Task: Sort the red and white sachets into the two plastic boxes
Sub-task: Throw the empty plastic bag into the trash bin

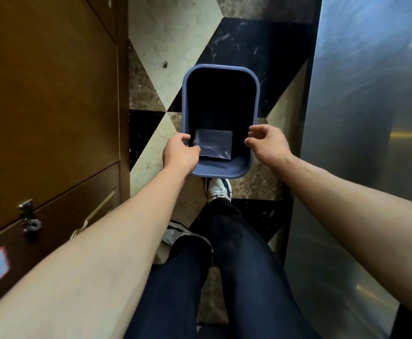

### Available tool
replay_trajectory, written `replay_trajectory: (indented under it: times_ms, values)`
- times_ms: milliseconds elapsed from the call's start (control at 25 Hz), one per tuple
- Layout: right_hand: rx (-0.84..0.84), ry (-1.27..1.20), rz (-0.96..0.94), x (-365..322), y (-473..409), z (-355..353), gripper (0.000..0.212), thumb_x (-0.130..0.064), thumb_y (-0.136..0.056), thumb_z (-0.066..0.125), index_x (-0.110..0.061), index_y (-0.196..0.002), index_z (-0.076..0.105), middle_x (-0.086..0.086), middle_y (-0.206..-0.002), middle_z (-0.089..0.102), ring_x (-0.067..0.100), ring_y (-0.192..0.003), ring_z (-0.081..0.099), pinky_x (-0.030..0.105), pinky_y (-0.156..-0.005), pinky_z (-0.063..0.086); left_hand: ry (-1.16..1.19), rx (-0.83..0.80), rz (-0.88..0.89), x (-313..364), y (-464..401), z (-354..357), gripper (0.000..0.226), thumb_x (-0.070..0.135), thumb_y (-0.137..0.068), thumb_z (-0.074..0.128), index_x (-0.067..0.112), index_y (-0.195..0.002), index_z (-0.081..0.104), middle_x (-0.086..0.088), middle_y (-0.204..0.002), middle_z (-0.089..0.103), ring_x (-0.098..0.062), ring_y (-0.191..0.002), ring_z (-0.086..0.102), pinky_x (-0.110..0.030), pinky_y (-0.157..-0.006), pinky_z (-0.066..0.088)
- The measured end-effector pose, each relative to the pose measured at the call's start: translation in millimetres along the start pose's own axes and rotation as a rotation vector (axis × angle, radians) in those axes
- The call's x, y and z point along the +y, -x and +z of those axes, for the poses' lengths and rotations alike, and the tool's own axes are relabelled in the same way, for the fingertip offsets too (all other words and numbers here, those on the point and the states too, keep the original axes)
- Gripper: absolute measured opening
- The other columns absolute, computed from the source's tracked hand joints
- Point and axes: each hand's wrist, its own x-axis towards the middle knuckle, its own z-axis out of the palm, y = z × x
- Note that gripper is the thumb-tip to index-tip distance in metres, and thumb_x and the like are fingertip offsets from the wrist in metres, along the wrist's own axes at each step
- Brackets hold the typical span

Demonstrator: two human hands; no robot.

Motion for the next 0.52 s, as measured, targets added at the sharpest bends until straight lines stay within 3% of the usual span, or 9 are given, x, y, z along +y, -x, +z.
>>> replay_trajectory:
  times_ms: [120,320,520]
  values:
    - [-0.028,0.062,-0.048,-16.5,28.1,-6.6,0.043,-0.019,-0.083,0.071,-0.019,-0.126,0.064,-0.001,-0.118,0.071,0.013,-0.108,0.066,0.038,-0.103,0.051,-0.03,0.006,0.036,13.3,23.9,-21.8,0.043,0.016,-0.084,0.067,0.015,-0.127,0.063,-0.006,-0.108,0.066,-0.029,-0.107,0.063,-0.04,-0.097,0.051]
    - [-0.028,0.122,-0.172,-86.4,99.6,-24.2,0.038,-0.023,-0.084,0.066,-0.02,-0.122,0.066,-0.001,-0.115,0.072,0.014,-0.107,0.067,0.038,-0.101,0.051,-0.082,0.029,0.161,52.6,89.5,-88.8,0.042,0.019,-0.087,0.065,0.018,-0.129,0.062,-0.005,-0.117,0.065,-0.025,-0.108,0.06,-0.031,-0.09,0.046]
    - [-0.036,0.23,-0.359,-175.6,195.6,-44.0,0.038,-0.025,-0.09,0.061,-0.017,-0.127,0.063,-0.001,-0.123,0.069,0.016,-0.109,0.066,0.029,-0.099,0.049,-0.215,0.089,0.345,89.3,169.5,-173.5,0.04,0.023,-0.087,0.06,0.019,-0.126,0.061,-0.009,-0.126,0.062,-0.029,-0.112,0.059,-0.032,-0.09,0.045]
